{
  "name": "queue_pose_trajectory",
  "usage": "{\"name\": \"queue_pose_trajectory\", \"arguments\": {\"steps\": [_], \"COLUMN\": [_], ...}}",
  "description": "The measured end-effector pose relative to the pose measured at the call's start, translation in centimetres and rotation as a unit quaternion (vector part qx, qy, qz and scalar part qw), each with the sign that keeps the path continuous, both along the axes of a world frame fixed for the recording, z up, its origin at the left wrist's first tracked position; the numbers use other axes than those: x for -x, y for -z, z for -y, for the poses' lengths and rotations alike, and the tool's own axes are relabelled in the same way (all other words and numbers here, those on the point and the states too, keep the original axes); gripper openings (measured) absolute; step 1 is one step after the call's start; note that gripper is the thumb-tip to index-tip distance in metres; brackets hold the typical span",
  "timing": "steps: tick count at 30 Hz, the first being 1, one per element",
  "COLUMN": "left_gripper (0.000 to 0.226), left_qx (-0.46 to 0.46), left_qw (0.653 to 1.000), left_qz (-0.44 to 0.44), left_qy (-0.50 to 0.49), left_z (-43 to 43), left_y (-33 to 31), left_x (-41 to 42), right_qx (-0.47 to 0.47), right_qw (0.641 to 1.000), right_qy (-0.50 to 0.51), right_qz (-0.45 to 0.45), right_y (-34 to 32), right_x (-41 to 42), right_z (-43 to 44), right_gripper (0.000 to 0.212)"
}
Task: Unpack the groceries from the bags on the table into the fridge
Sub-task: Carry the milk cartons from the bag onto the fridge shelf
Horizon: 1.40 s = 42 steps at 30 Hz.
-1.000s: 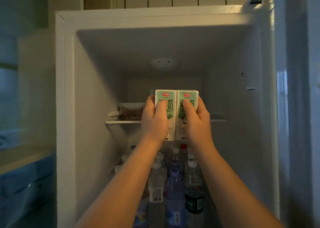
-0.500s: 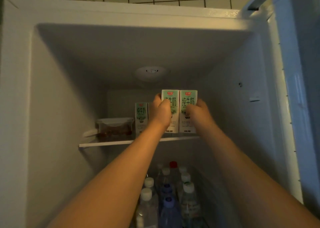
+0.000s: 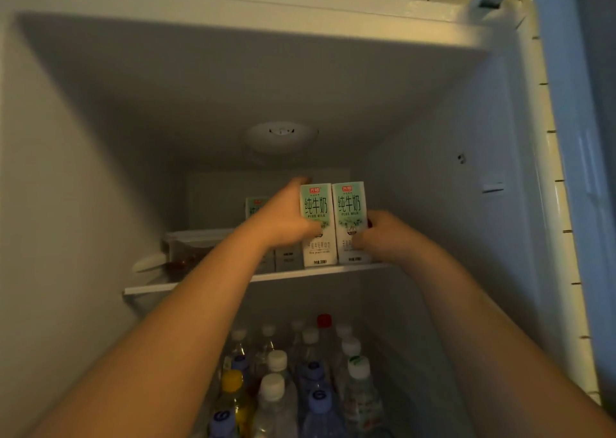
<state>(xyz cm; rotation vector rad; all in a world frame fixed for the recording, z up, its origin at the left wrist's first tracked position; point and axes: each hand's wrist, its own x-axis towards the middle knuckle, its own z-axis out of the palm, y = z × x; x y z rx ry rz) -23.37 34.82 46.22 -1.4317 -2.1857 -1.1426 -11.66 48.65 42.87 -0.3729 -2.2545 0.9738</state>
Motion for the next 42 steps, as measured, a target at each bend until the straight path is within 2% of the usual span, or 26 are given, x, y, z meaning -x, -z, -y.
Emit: {"name": "queue_pose_trajectory", "arguments": {"steps": [3,10,15,18,21,28,31,34,37,42], "left_gripper": [0.081,0.077,0.084,0.086,0.088,0.087,0.083,0.083,0.083,0.065], "left_qx": [0.051,0.114,0.158,0.164,0.164,0.153,0.151,0.145,0.15,0.068], "left_qw": [0.992,0.951,0.918,0.909,0.909,0.934,0.935,0.954,0.96,0.977], "left_qz": [-0.093,-0.224,-0.28,-0.295,-0.3,-0.259,-0.273,-0.234,-0.222,-0.2], "left_qy": [-0.075,-0.177,-0.233,-0.244,-0.238,-0.191,-0.17,-0.118,-0.085,-0.039], "left_z": [0.0,-1.8,-2.8,-3.5,-4.3,-5.7,-5.6,-5.6,-5.7,-6.4], "left_y": [-1.2,-2.2,-2.5,-2.5,-2.4,-2.7,-3.1,-3.4,-3.7,-3.4], "left_x": [1.1,2.7,4.3,5.3,5.9,6.7,6.9,6.8,6.9,7.1], "right_qx": [-0.014,-0.023,-0.044,-0.053,-0.058,-0.077,-0.066,-0.041,-0.002,0.03], "right_qw": [0.999,0.995,0.991,0.987,0.984,0.981,0.984,0.988,0.993,0.993], "right_qy": [0.037,0.091,0.114,0.132,0.145,0.155,0.151,0.143,0.111,0.107], "right_qz": [0.022,0.04,0.059,0.069,0.081,0.088,0.073,0.052,0.033,-0.034], "right_y": [-0.1,-0.9,-1.5,-1.9,-2.1,-2.2,-2.2,-2.0,-1.7,-2.1], "right_x": [0.3,3.2,5.9,7.7,8.9,11.2,11.9,12.1,12.3,12.0], "right_z": [-0.4,-1.0,-1.5,-1.9,-2.5,-4.3,-5.0,-5.7,-6.1,-6.5], "right_gripper": [0.038,0.037,0.033,0.035,0.038,0.035,0.035,0.034,0.035,0.025]}}
